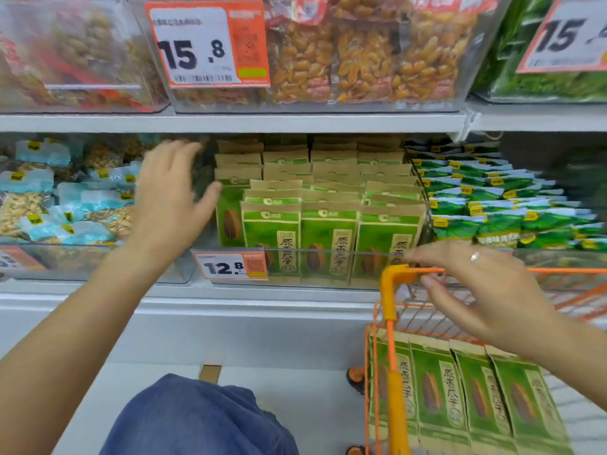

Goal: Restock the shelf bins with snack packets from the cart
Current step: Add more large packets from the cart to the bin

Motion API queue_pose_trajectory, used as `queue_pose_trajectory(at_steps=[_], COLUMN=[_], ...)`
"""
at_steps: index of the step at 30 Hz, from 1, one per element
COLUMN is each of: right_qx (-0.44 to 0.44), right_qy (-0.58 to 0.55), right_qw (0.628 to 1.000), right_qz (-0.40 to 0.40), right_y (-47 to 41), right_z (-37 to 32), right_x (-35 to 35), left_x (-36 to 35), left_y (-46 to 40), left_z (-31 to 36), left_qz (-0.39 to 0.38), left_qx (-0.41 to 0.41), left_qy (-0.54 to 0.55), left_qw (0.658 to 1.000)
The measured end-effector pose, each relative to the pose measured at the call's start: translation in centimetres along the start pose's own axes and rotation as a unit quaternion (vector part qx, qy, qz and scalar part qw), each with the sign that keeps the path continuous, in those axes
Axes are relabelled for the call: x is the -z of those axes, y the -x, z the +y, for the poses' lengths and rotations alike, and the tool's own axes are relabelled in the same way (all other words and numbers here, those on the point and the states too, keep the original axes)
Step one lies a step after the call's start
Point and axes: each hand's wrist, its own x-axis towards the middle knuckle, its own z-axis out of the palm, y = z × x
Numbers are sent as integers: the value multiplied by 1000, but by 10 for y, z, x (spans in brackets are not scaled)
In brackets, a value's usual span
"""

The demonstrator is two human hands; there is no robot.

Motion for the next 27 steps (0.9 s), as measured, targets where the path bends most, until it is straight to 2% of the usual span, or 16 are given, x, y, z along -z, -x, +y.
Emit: queue_pose_trajectory(at_steps=[2, 4, 6, 8, 9, 10, 12, 15, 16, 19, 22, 27], right_qx=[14, 23, -15, -119, -177, -233, -315, -440, -466, -519, -556, -545], right_qy=[13, 75, 136, 171, 169, 149, 100, 13, 8, 39, 56, 56], right_qw=[997, 981, 932, 842, 798, 770, 728, 661, 649, 637, 654, 653], right_qz=[-68, -177, -337, -498, -551, -575, -601, -608, -602, -569, -510, -523], right_y=[39, 73, 95, 112, 119, 127, 144, 168, 175, 193, 207, 197], right_z=[18, 37, 49, 58, 64, 69, 82, 90, 91, 92, 93, 100], right_x=[12, 13, 9, -1, -7, -14, -28, -45, -49, -59, -69, -65], left_x=[18, 25, 13, -13, -26, -38, -53, -59, -59, -60, -59, -61], left_y=[24, 50, 74, 93, 100, 106, 109, 109, 110, 113, 115, 114], left_z=[35, 88, 141, 188, 205, 215, 220, 217, 215, 215, 215, 215], left_qz=[82, 62, -45, -186, -246, -288, -311, -292, -290, -285, -284, -284], left_qx=[-8, -69, -167, -250, -266, -250, -205, -214, -214, -203, -199, -186], left_qy=[95, 174, 241, 218, 203, 209, 248, 280, 286, 300, 311, 336], left_qw=[992, 980, 955, 925, 910, 901, 894, 889, 888, 887, 885, 879])
